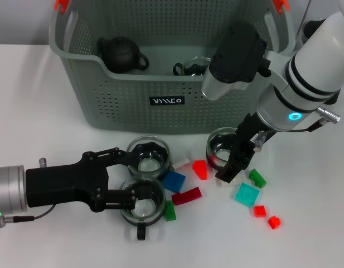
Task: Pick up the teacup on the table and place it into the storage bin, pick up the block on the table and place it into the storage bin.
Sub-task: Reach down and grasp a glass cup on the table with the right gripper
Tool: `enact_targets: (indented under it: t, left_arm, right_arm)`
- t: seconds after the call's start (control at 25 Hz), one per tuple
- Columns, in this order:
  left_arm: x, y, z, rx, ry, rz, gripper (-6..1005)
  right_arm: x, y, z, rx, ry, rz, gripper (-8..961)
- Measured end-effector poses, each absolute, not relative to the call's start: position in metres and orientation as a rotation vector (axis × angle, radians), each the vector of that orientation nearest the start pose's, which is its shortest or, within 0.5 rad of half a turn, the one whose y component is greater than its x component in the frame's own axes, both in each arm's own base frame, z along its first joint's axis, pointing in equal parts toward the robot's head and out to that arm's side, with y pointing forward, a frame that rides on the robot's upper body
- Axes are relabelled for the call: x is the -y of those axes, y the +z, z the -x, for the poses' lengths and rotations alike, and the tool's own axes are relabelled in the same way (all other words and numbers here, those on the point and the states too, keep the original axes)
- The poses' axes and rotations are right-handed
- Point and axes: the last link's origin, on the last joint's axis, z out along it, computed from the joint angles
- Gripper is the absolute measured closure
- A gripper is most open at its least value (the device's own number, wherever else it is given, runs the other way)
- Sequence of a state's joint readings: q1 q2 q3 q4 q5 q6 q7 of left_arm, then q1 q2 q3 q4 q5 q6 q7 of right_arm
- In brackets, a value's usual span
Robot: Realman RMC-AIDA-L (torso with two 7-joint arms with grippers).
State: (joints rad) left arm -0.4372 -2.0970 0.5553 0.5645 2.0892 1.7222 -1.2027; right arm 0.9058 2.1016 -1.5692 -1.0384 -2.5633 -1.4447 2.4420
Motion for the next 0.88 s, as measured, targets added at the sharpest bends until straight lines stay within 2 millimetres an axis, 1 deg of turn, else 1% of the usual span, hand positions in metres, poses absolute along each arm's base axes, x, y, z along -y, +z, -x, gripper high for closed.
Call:
enact_targets:
  t: [0.16, 0.32, 0.68, 0.88]
  left_arm:
    - [-0.274, -0.013, 0.287, 0.624, -0.843, 2.767, 123]
    - [-0.274, -0.013, 0.287, 0.624, -0.843, 2.767, 124]
    - [-0.273, -0.015, 0.287, 0.63, -0.85, 2.769, 124]
    - [-0.272, -0.015, 0.288, 0.631, -0.849, 2.77, 123]
  right_arm:
    - [-0.378, -0.072, -0.126, -0.481, -0.723, 2.798, 2]
    - [-0.382, -0.078, -0.132, -0.498, -0.735, 2.784, 4]
    - [-0.38, -0.092, -0.135, -0.438, -0.762, 2.778, 7]
    - [-0.38, -0.096, -0.137, -0.419, -0.775, 2.774, 6]
